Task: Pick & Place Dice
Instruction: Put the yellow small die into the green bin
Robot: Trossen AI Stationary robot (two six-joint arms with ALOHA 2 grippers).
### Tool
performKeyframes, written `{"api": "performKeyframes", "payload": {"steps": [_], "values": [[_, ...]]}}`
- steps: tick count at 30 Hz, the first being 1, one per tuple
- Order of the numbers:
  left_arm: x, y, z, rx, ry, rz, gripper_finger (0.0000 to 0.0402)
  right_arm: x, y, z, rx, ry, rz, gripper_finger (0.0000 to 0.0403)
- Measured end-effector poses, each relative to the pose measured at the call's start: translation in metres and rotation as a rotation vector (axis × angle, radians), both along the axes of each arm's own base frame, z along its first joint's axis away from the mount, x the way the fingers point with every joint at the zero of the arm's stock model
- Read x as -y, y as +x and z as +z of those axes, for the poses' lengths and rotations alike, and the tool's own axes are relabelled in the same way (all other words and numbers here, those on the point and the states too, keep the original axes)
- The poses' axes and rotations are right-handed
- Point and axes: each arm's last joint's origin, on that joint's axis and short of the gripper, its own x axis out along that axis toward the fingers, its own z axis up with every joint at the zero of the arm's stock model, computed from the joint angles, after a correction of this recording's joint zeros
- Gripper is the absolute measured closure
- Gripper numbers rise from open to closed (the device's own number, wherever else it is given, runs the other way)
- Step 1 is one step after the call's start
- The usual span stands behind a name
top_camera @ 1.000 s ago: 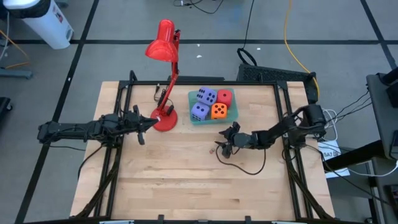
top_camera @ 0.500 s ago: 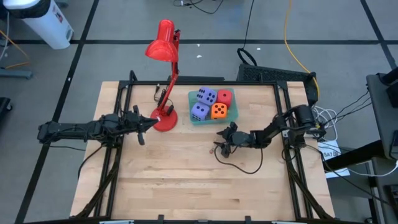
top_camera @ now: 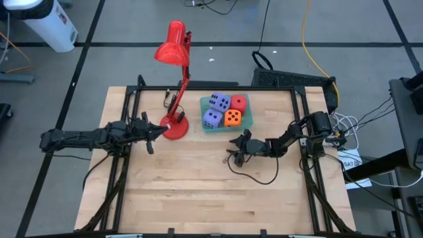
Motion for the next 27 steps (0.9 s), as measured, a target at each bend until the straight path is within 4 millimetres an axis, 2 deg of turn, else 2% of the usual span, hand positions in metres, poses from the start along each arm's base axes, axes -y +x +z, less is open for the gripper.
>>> {"api": "performKeyframes", "payload": {"steps": [16,22,27], "values": [[0.000,0.000,0.000,0.000,-0.001,0.001,0.0376,0.000,-0.001,0.000,-0.015,0.002,0.006,0.0354],[0.000,0.000,0.000,-0.001,-0.001,0.000,0.0376,-0.001,-0.001,0.014,0.006,-0.008,0.057,0.0355],[0.000,0.000,-0.001,-0.013,0.009,0.000,0.0376,-0.001,-0.004,0.050,0.085,-0.008,0.053,0.0340]]}}
